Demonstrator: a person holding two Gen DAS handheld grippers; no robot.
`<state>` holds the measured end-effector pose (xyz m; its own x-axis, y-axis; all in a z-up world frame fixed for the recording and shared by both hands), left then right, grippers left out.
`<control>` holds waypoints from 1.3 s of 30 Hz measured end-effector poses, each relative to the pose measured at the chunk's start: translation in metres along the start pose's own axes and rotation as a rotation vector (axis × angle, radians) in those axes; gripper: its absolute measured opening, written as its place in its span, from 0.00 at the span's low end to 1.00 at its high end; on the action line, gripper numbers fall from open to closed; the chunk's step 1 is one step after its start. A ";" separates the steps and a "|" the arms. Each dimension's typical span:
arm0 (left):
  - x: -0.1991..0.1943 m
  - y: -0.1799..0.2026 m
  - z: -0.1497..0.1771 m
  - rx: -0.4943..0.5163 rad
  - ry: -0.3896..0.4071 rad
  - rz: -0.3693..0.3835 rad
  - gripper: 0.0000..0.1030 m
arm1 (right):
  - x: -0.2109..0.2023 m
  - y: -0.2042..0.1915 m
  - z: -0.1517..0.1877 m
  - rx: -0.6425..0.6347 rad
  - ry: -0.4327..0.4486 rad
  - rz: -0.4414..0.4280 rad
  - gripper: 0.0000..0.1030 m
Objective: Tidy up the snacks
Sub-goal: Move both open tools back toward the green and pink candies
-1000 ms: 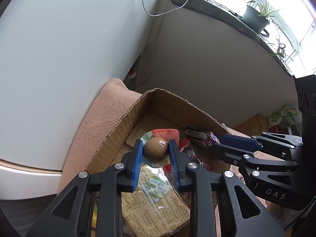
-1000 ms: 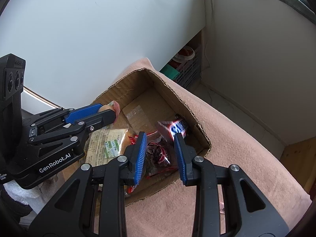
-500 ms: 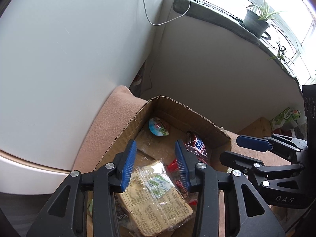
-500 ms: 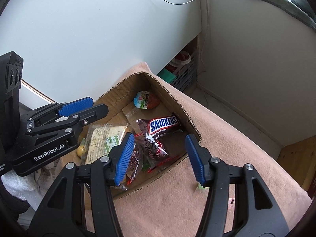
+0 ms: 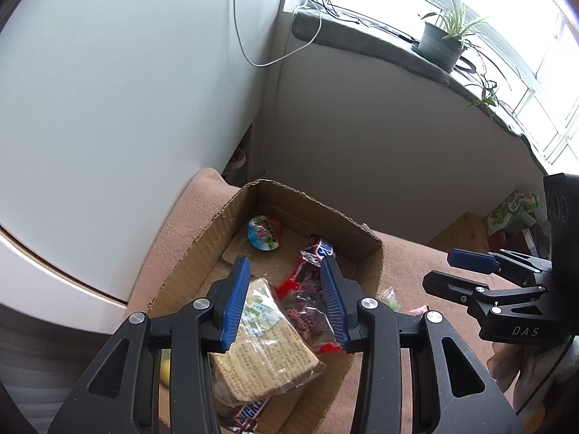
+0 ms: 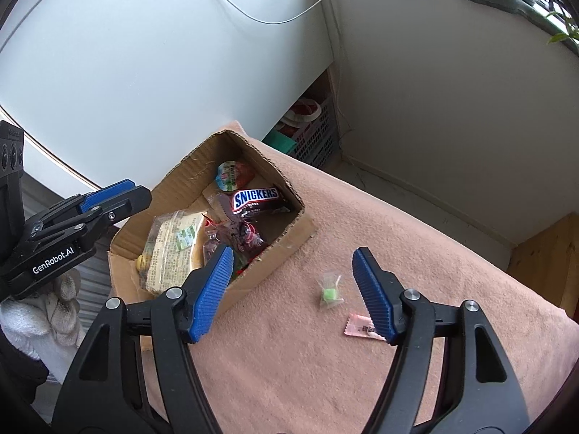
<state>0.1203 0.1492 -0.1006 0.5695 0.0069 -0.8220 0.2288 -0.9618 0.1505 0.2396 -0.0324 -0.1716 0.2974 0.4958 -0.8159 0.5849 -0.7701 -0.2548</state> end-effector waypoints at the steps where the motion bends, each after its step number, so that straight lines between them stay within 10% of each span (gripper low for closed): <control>1: 0.000 0.002 0.001 0.000 -0.001 0.008 0.38 | -0.006 0.006 0.004 0.012 0.015 0.004 0.69; 14: -0.010 0.048 0.044 0.026 -0.049 0.099 0.38 | -0.031 0.073 0.054 0.121 0.010 0.078 0.70; 27: 0.011 0.106 0.070 0.021 -0.083 0.200 0.31 | -0.010 0.060 0.081 -0.188 -0.123 0.022 0.62; 39: 0.063 0.126 0.074 -0.044 -0.112 0.143 0.29 | 0.032 0.066 0.071 -0.377 -0.210 -0.068 0.61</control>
<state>0.1262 0.0086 -0.1739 0.5077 -0.1619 -0.8462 0.1875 -0.9379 0.2919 0.2337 -0.0959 -0.2512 0.1113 0.4183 -0.9015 0.8439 -0.5189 -0.1366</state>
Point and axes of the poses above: each gripper's, at about its wrist camera, not at the fingertips, and x roughly the way its jaws point, y to its right, z to its underside, the point moved 3 cm from there along x, roughly the way its jaws point, and after that the axes turned 3 degrees about -z, right-handed, at the moved point
